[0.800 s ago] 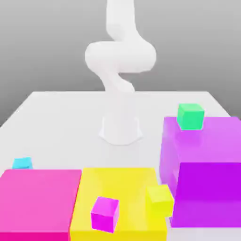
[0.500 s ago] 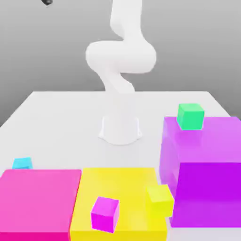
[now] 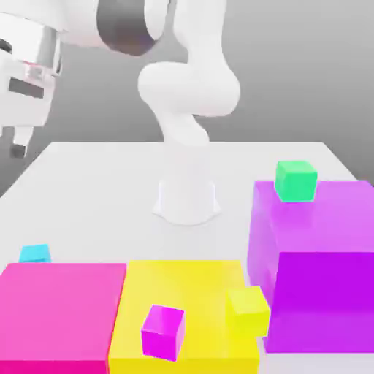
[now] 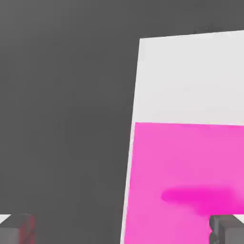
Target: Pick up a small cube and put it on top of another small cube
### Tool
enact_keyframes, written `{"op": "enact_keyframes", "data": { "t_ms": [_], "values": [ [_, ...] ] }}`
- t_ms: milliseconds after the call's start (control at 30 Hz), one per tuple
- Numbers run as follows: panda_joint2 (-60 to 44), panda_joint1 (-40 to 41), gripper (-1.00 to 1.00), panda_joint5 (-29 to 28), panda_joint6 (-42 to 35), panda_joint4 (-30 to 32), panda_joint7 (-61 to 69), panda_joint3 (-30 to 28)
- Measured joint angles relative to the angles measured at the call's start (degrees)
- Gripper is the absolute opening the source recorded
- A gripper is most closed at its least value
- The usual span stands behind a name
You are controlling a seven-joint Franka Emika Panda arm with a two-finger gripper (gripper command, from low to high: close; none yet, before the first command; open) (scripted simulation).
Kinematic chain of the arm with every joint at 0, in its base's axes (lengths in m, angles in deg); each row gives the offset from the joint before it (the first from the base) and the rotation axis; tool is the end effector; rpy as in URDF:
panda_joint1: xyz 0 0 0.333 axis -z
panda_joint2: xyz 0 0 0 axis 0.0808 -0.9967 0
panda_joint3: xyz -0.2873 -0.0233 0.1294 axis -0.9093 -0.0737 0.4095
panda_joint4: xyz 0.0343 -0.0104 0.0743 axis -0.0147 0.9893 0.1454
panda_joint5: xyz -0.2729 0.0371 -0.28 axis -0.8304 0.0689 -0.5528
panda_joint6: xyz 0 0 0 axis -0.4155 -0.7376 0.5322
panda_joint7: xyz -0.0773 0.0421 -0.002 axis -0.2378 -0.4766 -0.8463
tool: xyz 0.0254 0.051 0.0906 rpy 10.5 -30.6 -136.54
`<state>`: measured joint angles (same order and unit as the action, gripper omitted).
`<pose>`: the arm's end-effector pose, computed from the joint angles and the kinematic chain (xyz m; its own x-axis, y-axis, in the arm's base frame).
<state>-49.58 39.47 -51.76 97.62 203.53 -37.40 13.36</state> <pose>0.3965 -0.2339 0.4110 -0.7740 -0.6276 -0.0841 -0.5741 0.7515 -0.3250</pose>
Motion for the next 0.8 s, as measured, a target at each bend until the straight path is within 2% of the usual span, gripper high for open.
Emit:
{"op": "enact_keyframes", "data": {
  "t_ms": [367,600,800],
  "values": [
    [-12.19,10.0,0.0,-1.14,6.83,5.49,-27.77,-3.27],
    [-19.87,15.01,0.0,1.33,11.23,9.0,-43.15,-5.89],
    [-30.43,16.2,0.0,4.02,19.35,8.4,-45.92,-5.63]
  ]
}}
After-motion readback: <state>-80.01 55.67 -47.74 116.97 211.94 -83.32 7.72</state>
